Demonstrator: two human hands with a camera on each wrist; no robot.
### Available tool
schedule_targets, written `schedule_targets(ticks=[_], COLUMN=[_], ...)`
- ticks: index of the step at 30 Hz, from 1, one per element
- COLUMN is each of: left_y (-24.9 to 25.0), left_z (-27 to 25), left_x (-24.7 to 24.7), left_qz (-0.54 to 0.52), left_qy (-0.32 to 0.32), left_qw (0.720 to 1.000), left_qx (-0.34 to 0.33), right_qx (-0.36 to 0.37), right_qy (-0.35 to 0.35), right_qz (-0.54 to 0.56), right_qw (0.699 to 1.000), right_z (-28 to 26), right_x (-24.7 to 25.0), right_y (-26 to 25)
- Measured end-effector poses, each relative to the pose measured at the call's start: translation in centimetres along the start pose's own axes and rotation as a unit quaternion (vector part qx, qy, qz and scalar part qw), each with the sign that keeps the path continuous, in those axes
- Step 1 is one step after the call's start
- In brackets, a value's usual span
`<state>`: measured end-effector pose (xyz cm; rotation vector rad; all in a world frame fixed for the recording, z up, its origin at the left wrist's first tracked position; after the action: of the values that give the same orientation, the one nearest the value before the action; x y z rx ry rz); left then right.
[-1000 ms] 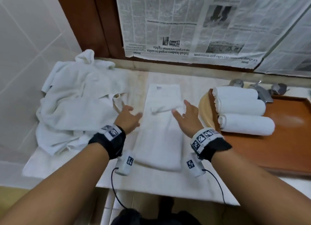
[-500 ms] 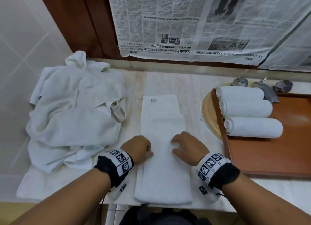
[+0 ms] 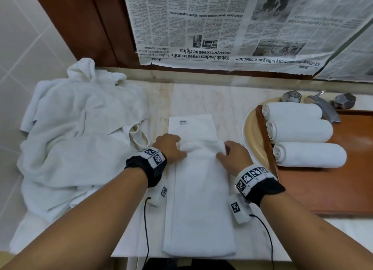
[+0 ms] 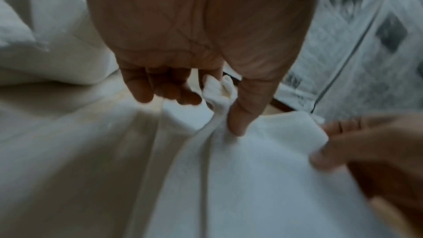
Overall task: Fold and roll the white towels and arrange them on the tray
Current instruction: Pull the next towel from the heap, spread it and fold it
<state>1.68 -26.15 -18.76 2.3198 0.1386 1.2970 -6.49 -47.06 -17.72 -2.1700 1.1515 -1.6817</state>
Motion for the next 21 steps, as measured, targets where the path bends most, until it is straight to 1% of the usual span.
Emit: schedule_targets(ticks=[1, 2, 3, 4, 5, 6, 7, 8, 10, 11, 12, 15, 18, 21], left_y=[0.2, 0.4, 0.4, 0.4, 0.1, -0.3, -0.6, -1.0, -2.4, -3.0, -3.4, -3.7, -3.2, -2.9], left_z=[-0.3, -0.5, -0.6, -0.5, 0.0, 0.6, 1.2, 1.6, 2.4, 2.7, 3.0, 3.6, 4.1, 4.5], left_x=[0.5, 1.3, 2.2, 3.1, 3.7, 3.7, 3.2, 2.4, 0.7, 0.1, -0.2, -0.1, 0.7, 0.9], left_qz=[-0.072, -0.160, -0.259, -0.355, -0.427, -0.471, -0.478, -0.462, -0.388, -0.358, -0.340, -0.316, -0.273, -0.244], left_qy=[0.000, 0.001, 0.011, 0.031, 0.050, 0.055, 0.044, 0.033, 0.032, 0.036, 0.044, 0.049, 0.057, 0.061], left_qw=[0.997, 0.987, 0.965, 0.934, 0.902, 0.880, 0.877, 0.886, 0.919, 0.930, 0.936, 0.944, 0.959, 0.966], left_qx=[-0.016, -0.031, -0.039, -0.041, -0.034, -0.023, -0.005, 0.015, 0.060, 0.073, 0.076, 0.077, 0.054, 0.052], right_qx=[0.016, 0.033, 0.051, 0.063, 0.061, 0.048, 0.020, -0.006, -0.018, -0.017, -0.013, -0.007, -0.003, -0.001], right_qy=[0.001, 0.003, 0.018, 0.045, 0.071, 0.080, 0.063, 0.027, -0.044, -0.049, -0.039, -0.017, -0.029, -0.041], right_qz=[0.013, 0.035, 0.064, 0.099, 0.134, 0.163, 0.176, 0.156, 0.051, 0.016, 0.005, 0.003, 0.000, -0.040], right_qw=[1.000, 0.999, 0.996, 0.992, 0.986, 0.982, 0.982, 0.987, 0.998, 0.999, 0.999, 1.000, 1.000, 0.998], right_z=[-0.3, -0.6, -0.7, -0.4, 0.4, 1.5, 2.8, 3.8, 5.3, 5.7, 5.9, 6.3, 6.6, 6.9], right_x=[0.5, 1.2, 2.1, 3.1, 3.8, 4.0, 3.4, 2.3, -0.4, -1.2, -1.5, -1.6, -1.4, -1.2], right_y=[-0.5, -1.3, -2.2, -3.1, -3.7, -3.9, -3.7, -3.5, -2.5, -2.0, -1.7, -1.1, -1.5, -1.9])
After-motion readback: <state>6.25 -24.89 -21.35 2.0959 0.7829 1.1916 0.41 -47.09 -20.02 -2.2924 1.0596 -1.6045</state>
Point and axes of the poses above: each hand's wrist, its own z-axis towards the middle knuckle, its own x-axis out of the back of the hand, y = z × x, the point moved 7 cm from there along z, towards the middle knuckle, and after that the axes turned 1 degree about -x, right-handed, at the moved point
